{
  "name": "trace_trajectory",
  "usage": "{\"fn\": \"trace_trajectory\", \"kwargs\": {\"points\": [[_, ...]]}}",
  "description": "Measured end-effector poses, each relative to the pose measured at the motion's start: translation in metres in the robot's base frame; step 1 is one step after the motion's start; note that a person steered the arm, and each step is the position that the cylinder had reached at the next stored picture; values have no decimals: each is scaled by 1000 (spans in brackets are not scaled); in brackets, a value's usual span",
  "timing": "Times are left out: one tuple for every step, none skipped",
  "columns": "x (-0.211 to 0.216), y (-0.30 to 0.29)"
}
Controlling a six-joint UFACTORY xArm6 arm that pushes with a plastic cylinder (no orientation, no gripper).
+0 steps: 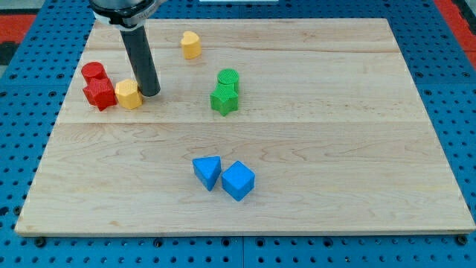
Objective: Slide the yellow hexagon to the bottom left
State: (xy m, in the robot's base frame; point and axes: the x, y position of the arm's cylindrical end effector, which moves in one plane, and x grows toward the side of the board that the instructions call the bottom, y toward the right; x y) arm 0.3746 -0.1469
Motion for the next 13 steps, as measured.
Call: {"fn": "trace_trajectory", "kwargs": {"points": [[-14,-15],[16,-26],[74,-26],[93,-24],[54,7],[53,-27],[62,-65],[84,-86],[89,-108],[82,-128],[110,-129],[145,-93],[152,-74]]}}
